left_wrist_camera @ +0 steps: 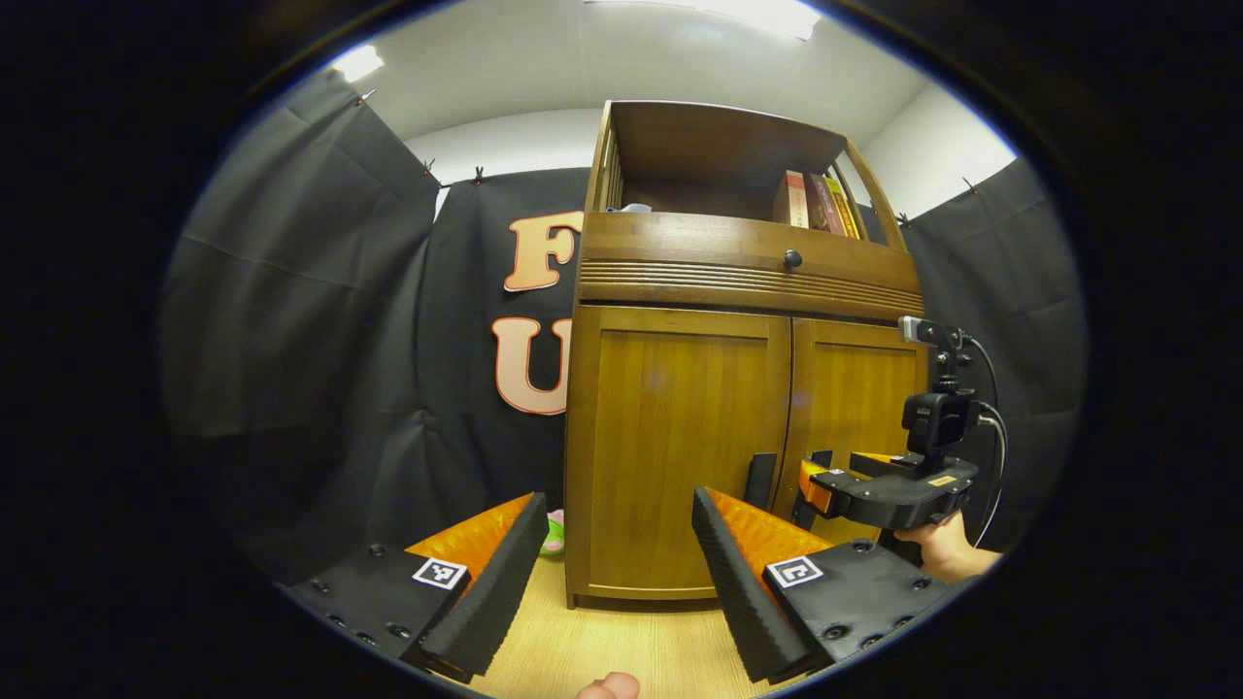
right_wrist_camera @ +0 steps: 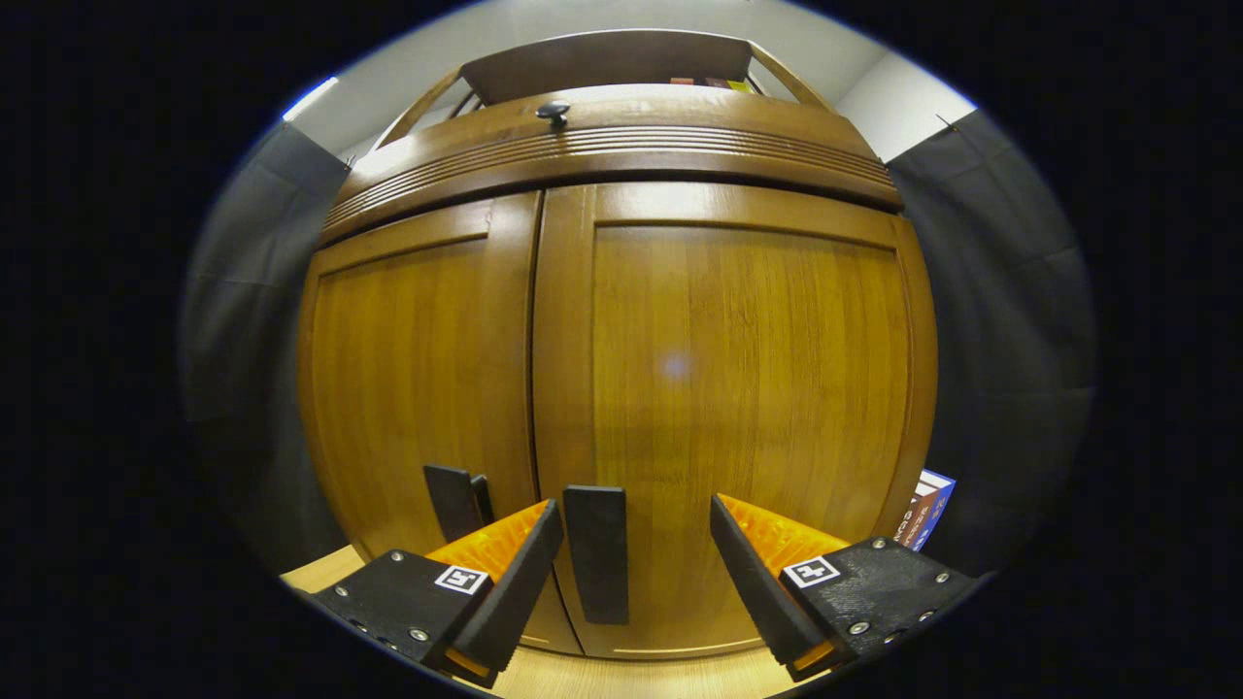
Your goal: Open the right door of the double-door shoe cabinet with the right hand, and open the left door with the left hand.
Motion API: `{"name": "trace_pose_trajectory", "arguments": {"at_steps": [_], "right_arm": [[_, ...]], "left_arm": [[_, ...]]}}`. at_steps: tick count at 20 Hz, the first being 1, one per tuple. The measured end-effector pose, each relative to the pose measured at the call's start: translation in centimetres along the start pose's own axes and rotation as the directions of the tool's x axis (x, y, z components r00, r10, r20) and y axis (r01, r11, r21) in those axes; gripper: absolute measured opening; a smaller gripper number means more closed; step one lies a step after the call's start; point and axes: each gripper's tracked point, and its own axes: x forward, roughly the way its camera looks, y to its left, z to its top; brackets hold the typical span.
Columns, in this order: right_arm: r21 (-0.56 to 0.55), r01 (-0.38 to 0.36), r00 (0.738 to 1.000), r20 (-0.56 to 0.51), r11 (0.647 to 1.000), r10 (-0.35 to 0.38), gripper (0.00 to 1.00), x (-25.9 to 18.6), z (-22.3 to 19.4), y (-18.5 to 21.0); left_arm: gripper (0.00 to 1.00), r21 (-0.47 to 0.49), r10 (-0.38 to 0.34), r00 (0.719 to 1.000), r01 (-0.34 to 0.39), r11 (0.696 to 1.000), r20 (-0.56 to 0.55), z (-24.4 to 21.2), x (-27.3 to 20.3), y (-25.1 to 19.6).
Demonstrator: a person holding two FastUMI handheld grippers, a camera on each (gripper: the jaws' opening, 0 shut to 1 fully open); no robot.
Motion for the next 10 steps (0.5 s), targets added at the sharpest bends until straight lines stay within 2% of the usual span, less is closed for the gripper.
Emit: {"name": "trace_pose_trajectory", "arguments": {"at_steps": [1, 4, 5, 6, 8, 9, 10], "right_arm": [[0.016, -0.013, 1.000, -0.007, 1.000, 0.013, 0.95, 0.1, -0.4, 0.1], [0.011, -0.028, 1.000, -0.007, 1.000, 0.028, 0.93, 0.9, -0.6, 0.6], [0.004, -0.025, 1.000, -0.004, 1.000, 0.025, 0.79, 1.1, -0.6, 0.6], [0.002, -0.027, 1.000, -0.001, 1.000, 0.027, 0.89, 1.2, -0.6, 0.7], [0.002, -0.028, 1.000, -0.007, 1.000, 0.028, 0.84, 1.5, -0.8, 1.0], [0.002, -0.027, 1.000, -0.012, 1.000, 0.027, 0.80, 1.6, -1.0, 1.0], [0.002, -0.028, 0.999, -0.016, 1.000, 0.028, 0.77, 1.8, -1.2, 1.1]], "left_arm": [[0.96, 0.002, 0.004, 1.000, -0.004, 1.000, 0.000, 0.0, 0.1, 0.2], [0.96, 0.005, 0.007, 1.000, -0.007, 1.000, -0.002, 0.0, 0.3, 0.4], [0.96, 0.007, 0.006, 1.000, -0.006, 1.000, 0.000, 0.0, 0.3, 0.5], [0.96, 0.009, 0.005, 1.000, -0.005, 1.000, 0.001, 0.1, 0.3, 0.5], [1.00, 0.015, 0.002, 1.000, -0.003, 1.000, 0.005, 0.2, 0.5, 0.4], [0.93, 0.017, 0.002, 1.000, -0.002, 1.000, 0.006, 0.2, 0.6, 0.4], [0.93, 0.017, 0.003, 1.000, -0.003, 1.000, 0.007, 0.3, 0.7, 0.4]]}}
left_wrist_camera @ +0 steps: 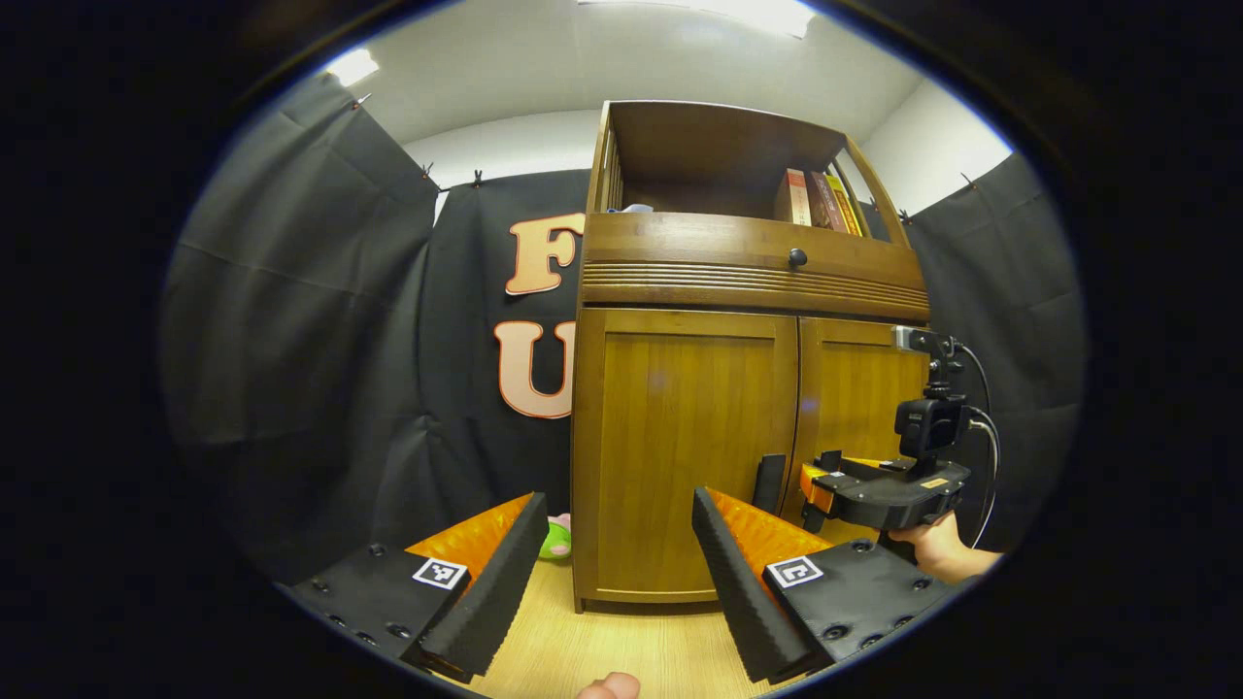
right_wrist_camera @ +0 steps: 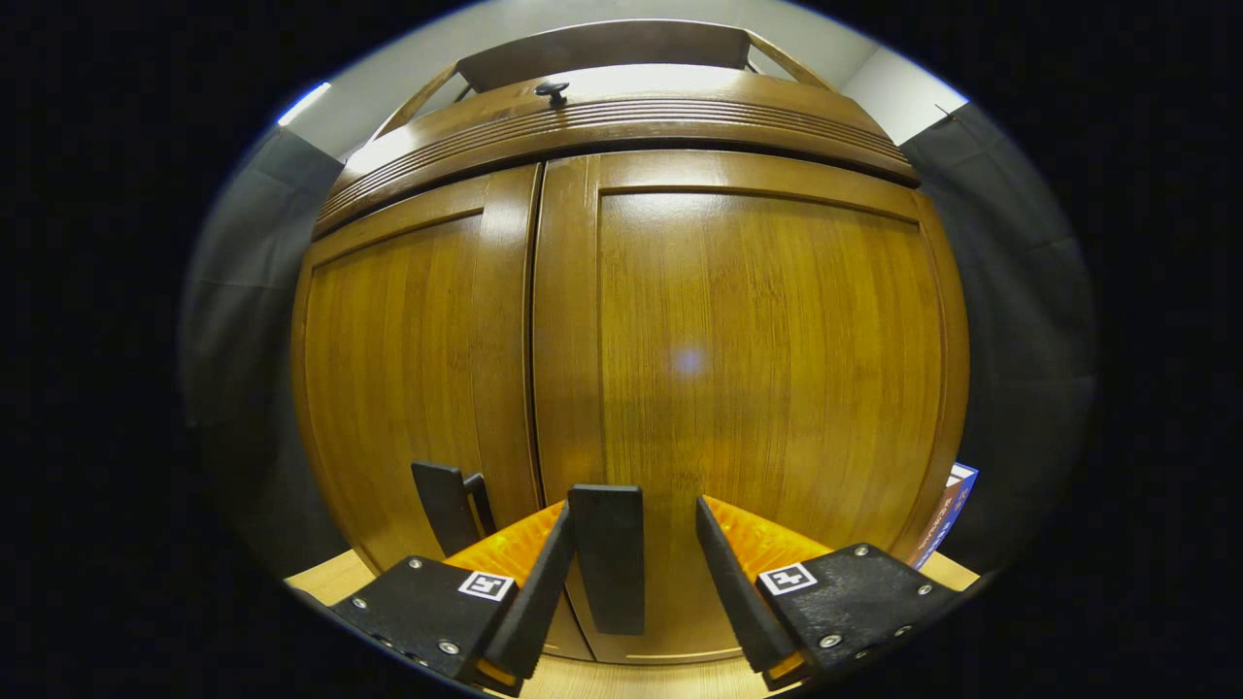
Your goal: Open the right door of the double-door shoe cabinet with the right hand, and open the left door with the left hand.
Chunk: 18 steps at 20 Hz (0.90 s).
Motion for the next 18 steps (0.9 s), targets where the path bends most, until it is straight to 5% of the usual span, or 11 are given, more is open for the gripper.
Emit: {"name": "trace_pose_trajectory", "arguments": {"at_steps": [3, 4, 7, 9, 10, 18], "right_arm": [[0.004, -0.022, 1.000, 0.000, 1.000, 0.022, 0.51, 0.2, -0.1, 0.6], [0.000, -0.038, 0.999, 0.002, 0.999, 0.038, 0.69, 0.2, -0.2, 1.0], [0.006, -0.041, 0.999, 0.001, 0.999, 0.041, 0.36, 0.0, -0.4, 1.1], [0.011, -0.051, 0.999, -0.007, 0.999, 0.051, 0.24, 0.0, -0.4, 1.2], [0.002, -0.051, 0.999, -0.012, 0.999, 0.051, 0.33, 0.0, -0.5, 1.2], [-0.019, -0.084, 0.996, -0.034, 0.996, 0.083, 0.29, -1.7, -0.6, 1.2]], "left_arm": [[0.93, -0.008, 0.002, 1.000, -0.002, 1.000, -0.003, -0.2, 0.1, 0.2], [0.93, -0.010, 0.003, 1.000, -0.003, 1.000, -0.006, -0.3, 0.1, 0.2], [1.00, -0.017, 0.002, 1.000, -0.002, 1.000, -0.008, -0.4, 0.2, 0.2], [0.96, -0.023, -0.002, 1.000, 0.002, 1.000, -0.006, -0.3, 0.1, 0.1], [0.96, -0.025, -0.004, 1.000, 0.004, 1.000, -0.006, -0.3, 0.0, 0.0], [0.96, -0.034, -0.020, 1.000, 0.019, 0.999, -0.010, -0.3, -0.5, -0.9]]}}
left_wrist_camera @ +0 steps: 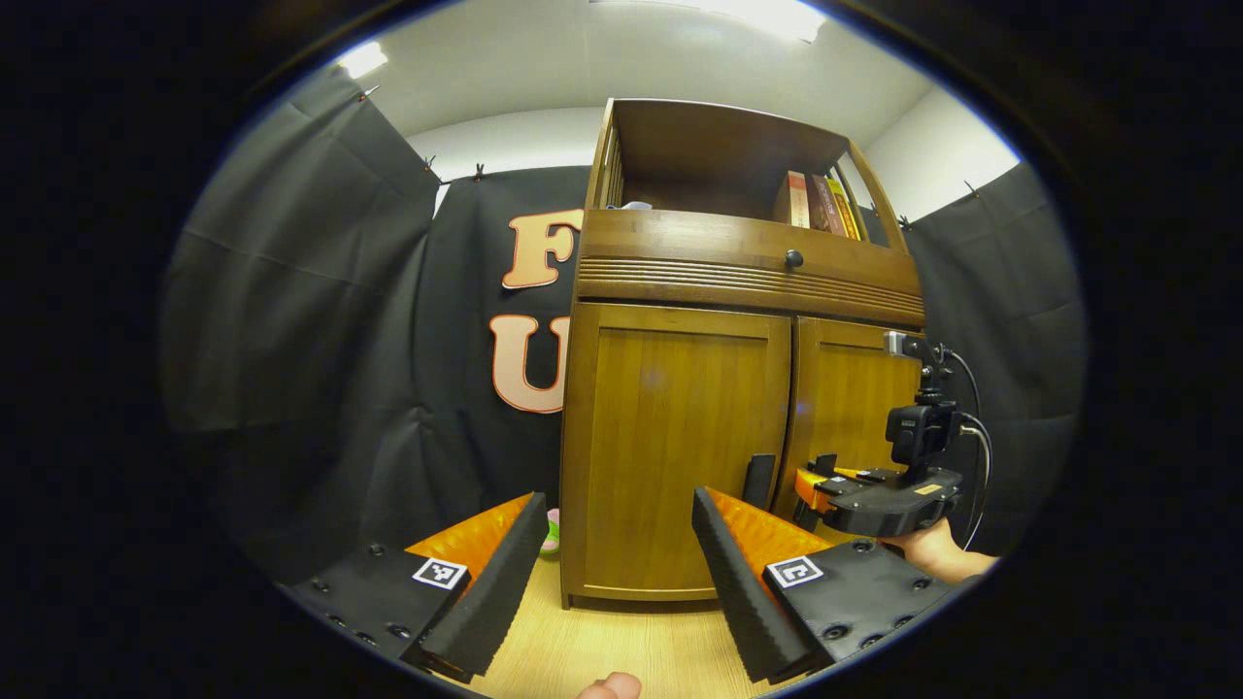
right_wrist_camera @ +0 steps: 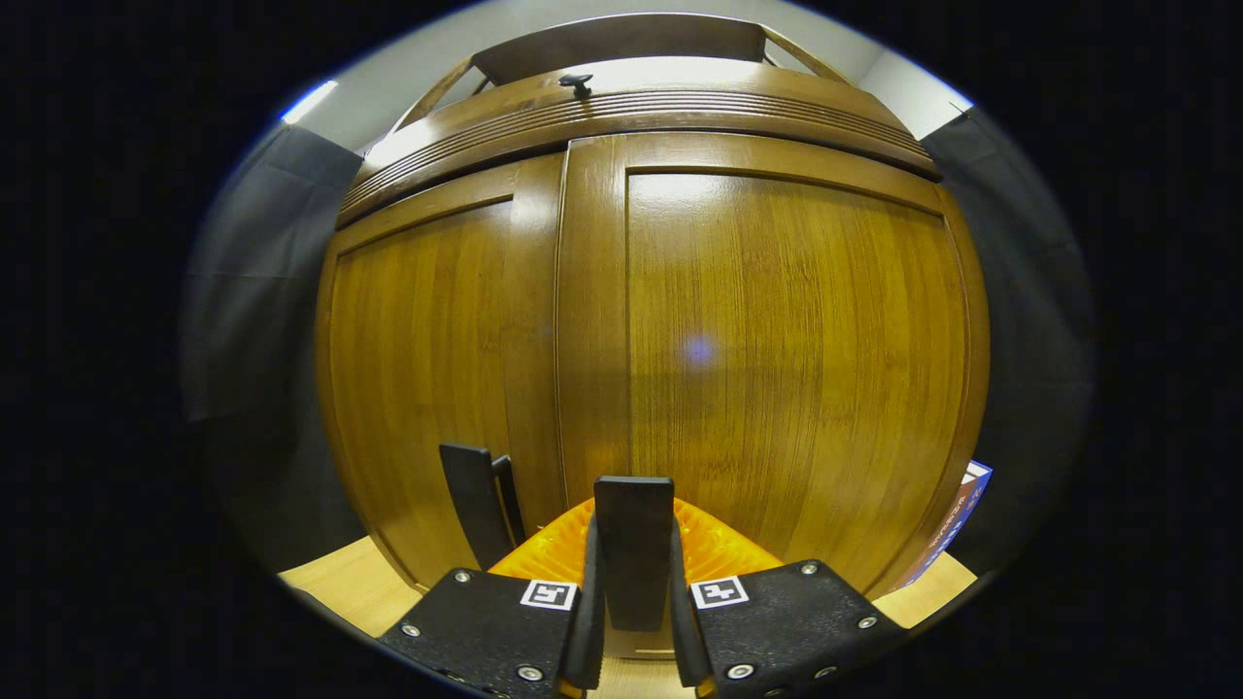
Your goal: Open the right door of the double-door shoe cabinet with the right hand, and open the left door with the left hand.
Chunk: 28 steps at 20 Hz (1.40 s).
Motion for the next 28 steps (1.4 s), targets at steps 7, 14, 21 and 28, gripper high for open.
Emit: {"name": "trace_pose_trajectory", "arguments": {"at_steps": [7, 14, 21, 28], "right_arm": [[0.005, -0.037, 0.999, -0.009, 0.999, 0.037, 0.29, -4.5, -0.3, -0.4], [0.028, -0.049, 0.998, -0.032, 0.998, 0.050, 0.29, -10.5, -0.7, -2.3], [0.032, -0.004, 0.999, -0.049, 0.999, 0.006, 0.28, -16.1, -0.4, -5.7], [0.003, 0.072, 0.996, -0.062, 0.997, -0.071, 0.22, -20.4, -0.4, -10.3]], "left_arm": [[0.96, 0.006, -0.009, 1.000, 0.009, 1.000, 0.001, 0.1, -0.8, -1.0], [1.00, -0.008, -0.069, 0.997, 0.068, 0.998, -0.025, -0.7, -0.7, -3.7], [1.00, -0.027, -0.147, 0.988, 0.146, 0.989, -0.035, -1.3, -0.6, -7.4], [0.96, -0.054, -0.200, 0.979, 0.198, 0.979, -0.038, -1.9, 0.0, -10.7]]}}
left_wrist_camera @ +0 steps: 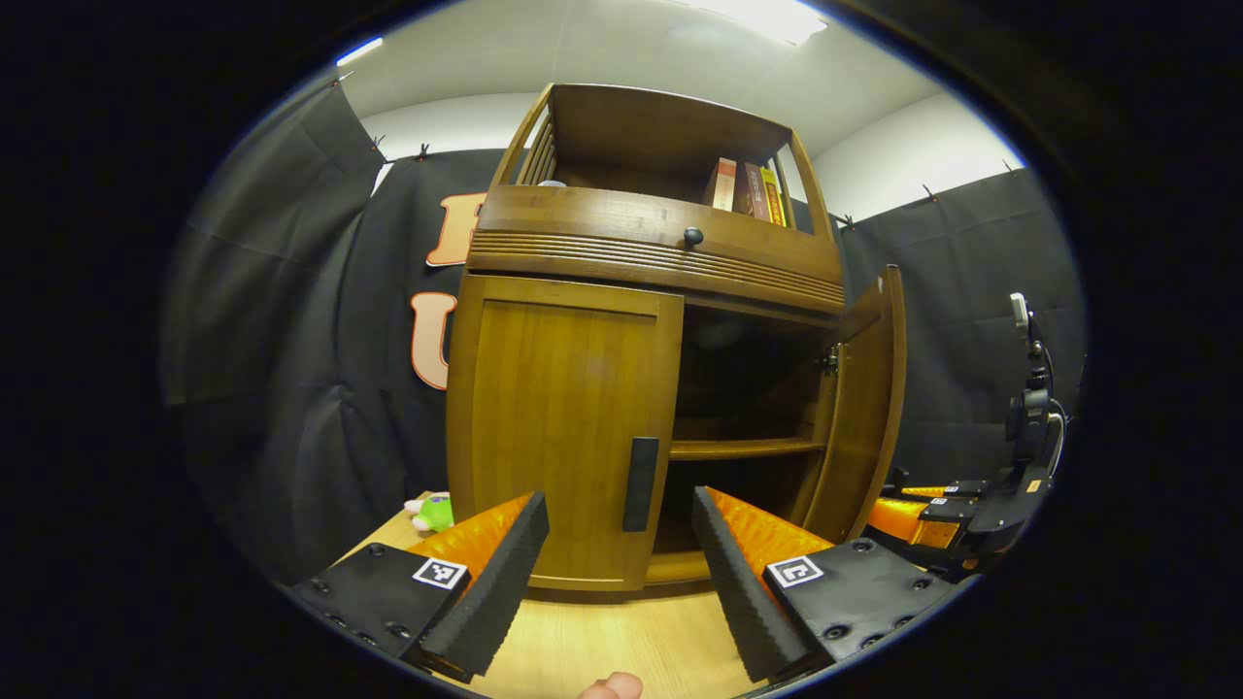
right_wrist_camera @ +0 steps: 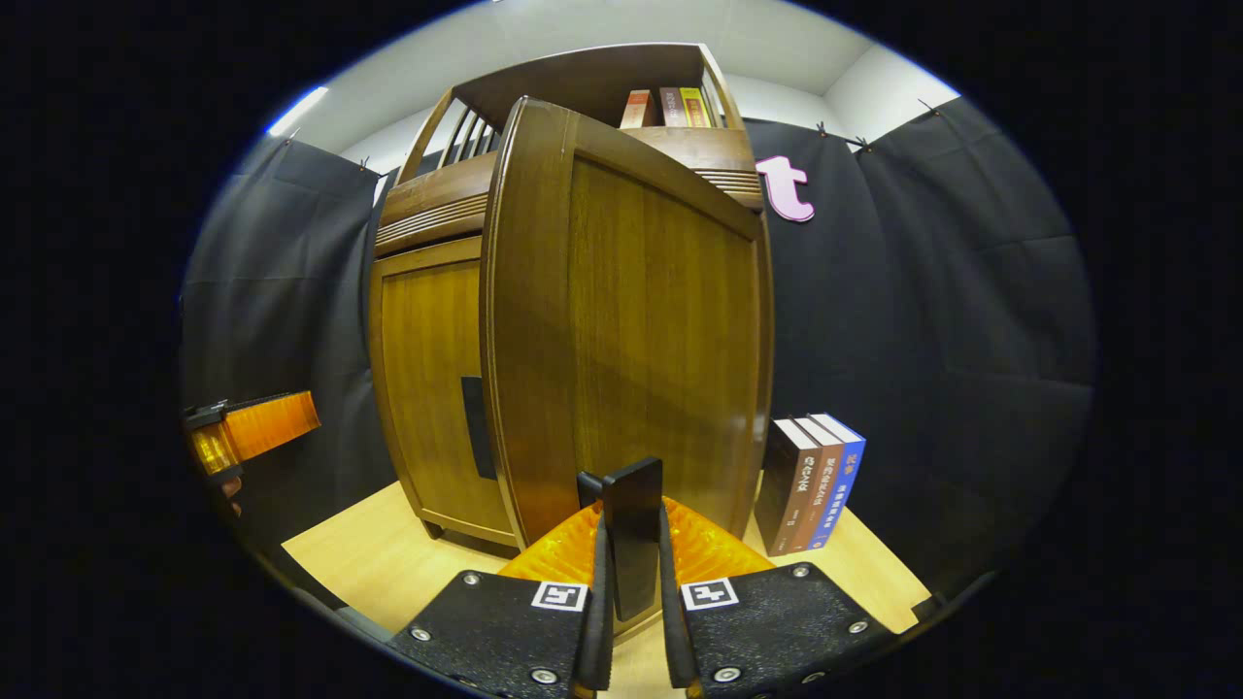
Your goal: Open the right door of the double-door shoe cabinet with the right hand, and open the left door with the left hand.
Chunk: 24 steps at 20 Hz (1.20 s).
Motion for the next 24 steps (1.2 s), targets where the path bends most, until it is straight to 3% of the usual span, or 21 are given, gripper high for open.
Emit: {"name": "trace_pose_trajectory", "arguments": {"at_steps": [1, 2, 6, 7, 8, 12, 19, 20, 21, 22, 23, 24], "right_arm": [[0.001, 0.015, 1.000, 0.001, 1.000, -0.015, 0.30, -0.3, 0.0, -0.9], [0.001, 0.032, 1.000, 0.002, 1.000, -0.032, 0.19, -0.6, -0.1, -1.8], [-0.003, 0.101, 0.995, 0.020, 0.995, -0.101, 0.15, -2.0, -0.4, -5.2], [0.005, 0.110, 0.994, 0.025, 0.994, -0.110, 0.03, -2.3, -0.4, -5.8], [0.015, 0.117, 0.993, 0.027, 0.993, -0.118, 0.13, -2.6, -0.3, -6.4], [-0.004, 0.135, 0.990, 0.041, 0.991, -0.135, 0.11, -2.9, -0.6, -8.7], [0.088, 0.075, 0.996, 0.038, 0.993, -0.078, 0.09, -3.1, -1.3, -11.8], [0.087, 0.066, 0.997, 0.044, 0.994, -0.070, 0.09, -3.0, -1.2, -12.2], [0.080, 0.056, 0.997, 0.047, 0.995, -0.059, 0.21, -3.0, -1.2, -12.6], [0.081, 0.045, 0.998, 0.046, 0.996, -0.049, 0.21, -3.1, -1.3, -13.0], [0.082, 0.034, 0.998, 0.047, 0.996, -0.038, 0.06, -3.1, -1.2, -13.3], [0.078, 0.023, 0.998, 0.049, 0.997, -0.027, 0.06, -3.2, -1.2, -13.4]], "left_arm": [[0.96, -0.005, -0.006, 1.000, 0.006, 1.000, 0.001, -0.4, 0.1, -0.6], [0.96, -0.006, -0.011, 1.000, 0.011, 1.000, -0.001, -0.4, 0.1, -0.9], [0.93, 0.002, -0.025, 1.000, 0.025, 1.000, -0.004, -0.6, 0.4, -2.1], [0.93, 0.003, -0.029, 1.000, 0.029, 1.000, -0.005, -0.7, 0.5, -2.5], [0.96, 0.005, -0.032, 0.999, 0.032, 0.999, -0.008, -0.8, 0.5, -2.7], [0.93, 0.001, -0.043, 0.999, 0.043, 0.999, -0.015, -1.3, 0.5, -3.4], [0.93, 0.014, -0.031, 0.999, 0.031, 0.999, -0.031, -2.4, 0.7, -3.6], [0.96, 0.017, -0.032, 0.999, 0.032, 0.999, -0.040, -2.7, 0.8, -3.7], [0.96, 0.023, -0.030, 0.998, 0.032, 0.999, -0.051, -3.2, 0.8, -3.7], [0.93, 0.029, -0.027, 0.998, 0.029, 0.999, -0.060, -3.5, 0.9, -3.6], [0.93, 0.033, -0.021, 0.998, 0.024, 0.999, -0.067, -3.9, 1.1, -3.5], [0.93, 0.034, -0.016, 0.997, 0.018, 0.999, -0.072, -4.2, 1.1, -3.3]]}}
